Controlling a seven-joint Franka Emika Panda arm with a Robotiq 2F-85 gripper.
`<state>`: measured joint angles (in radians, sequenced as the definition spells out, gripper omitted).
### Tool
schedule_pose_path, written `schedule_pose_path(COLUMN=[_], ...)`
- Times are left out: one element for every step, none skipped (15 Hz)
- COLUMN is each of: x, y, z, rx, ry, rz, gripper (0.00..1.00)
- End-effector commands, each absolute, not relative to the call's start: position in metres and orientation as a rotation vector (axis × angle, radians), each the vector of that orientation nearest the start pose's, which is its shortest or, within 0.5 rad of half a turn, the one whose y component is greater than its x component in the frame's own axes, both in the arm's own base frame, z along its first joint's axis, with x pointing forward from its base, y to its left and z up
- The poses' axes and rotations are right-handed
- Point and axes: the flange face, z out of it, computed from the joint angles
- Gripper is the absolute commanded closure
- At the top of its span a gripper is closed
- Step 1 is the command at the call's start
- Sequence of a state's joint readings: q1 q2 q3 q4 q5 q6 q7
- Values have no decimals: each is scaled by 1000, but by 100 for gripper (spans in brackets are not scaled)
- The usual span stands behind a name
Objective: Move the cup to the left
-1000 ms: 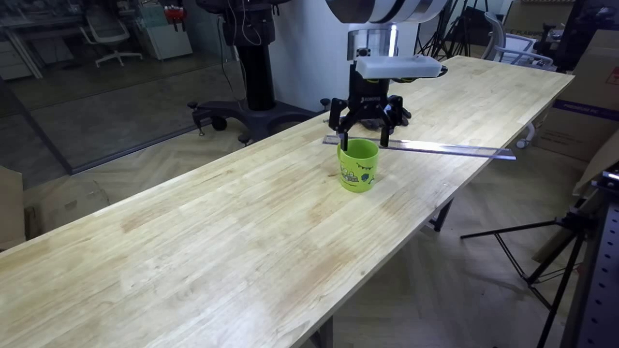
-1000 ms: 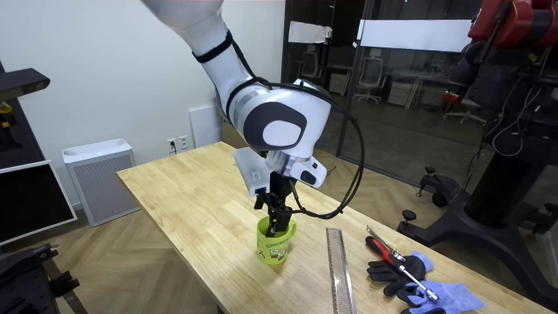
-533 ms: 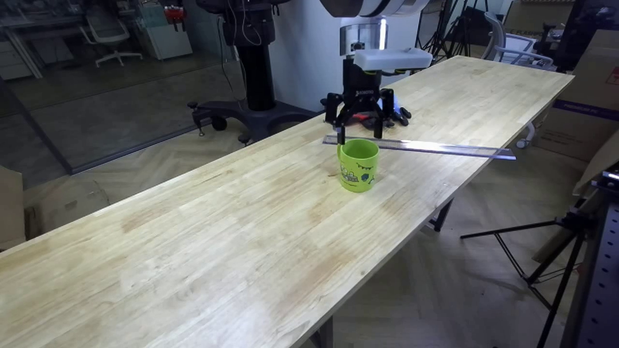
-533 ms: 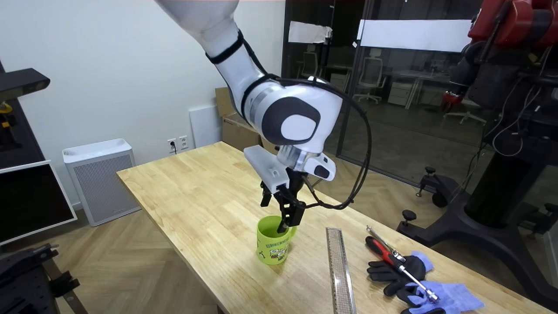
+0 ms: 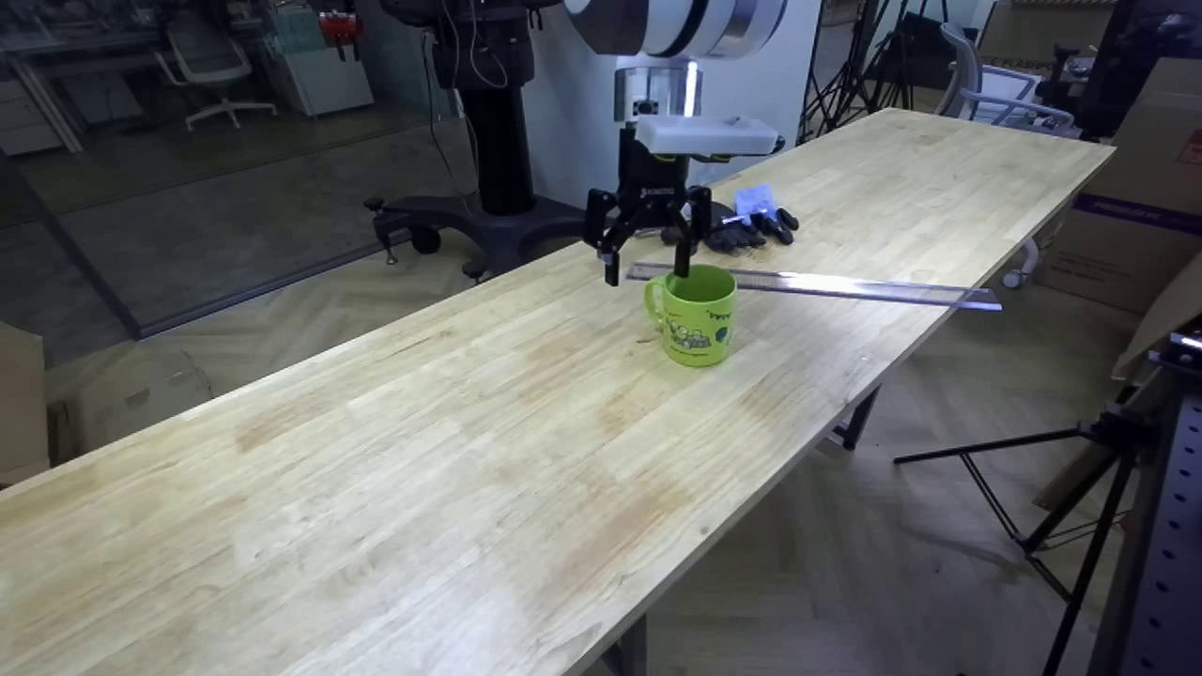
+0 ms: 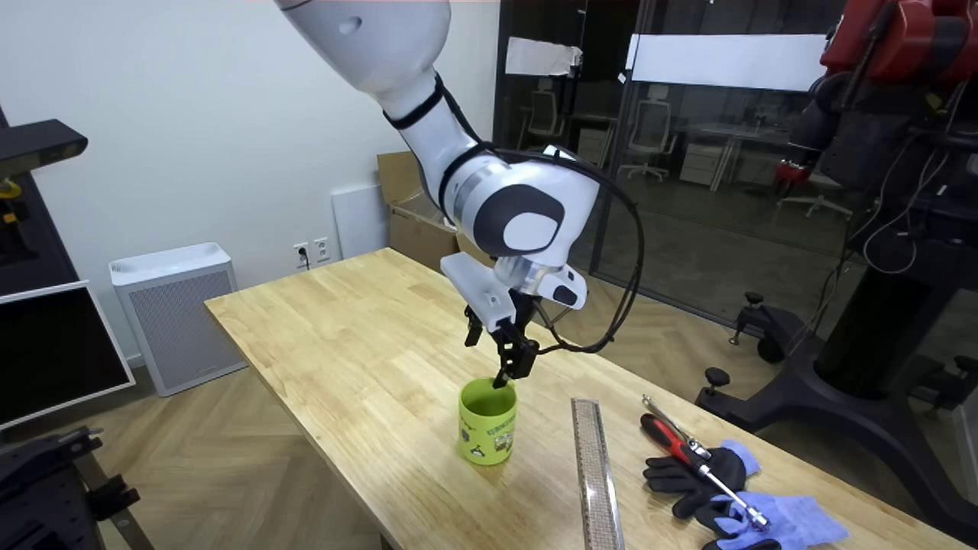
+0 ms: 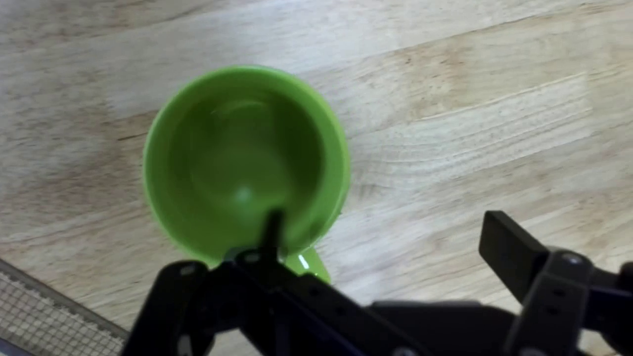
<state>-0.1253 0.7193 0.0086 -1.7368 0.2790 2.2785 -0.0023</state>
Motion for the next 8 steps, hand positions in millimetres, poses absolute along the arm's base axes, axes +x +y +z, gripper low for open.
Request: schedule_pose_path(x=[663, 665, 665, 664, 662, 660, 657, 654], y=[-51, -47, -43, -40, -38, -36, -36, -38], z=[154, 153, 152, 151, 150, 148, 147, 146], rx=[-2860, -2859, -2857, -2855, -2854, -2851, -2849, -2841], ry=[468, 458, 450, 449, 447, 451, 456, 469], rz=[229, 230, 237, 244, 248, 253, 257, 257], gripper=[0, 0, 0, 0, 0, 0, 0, 0])
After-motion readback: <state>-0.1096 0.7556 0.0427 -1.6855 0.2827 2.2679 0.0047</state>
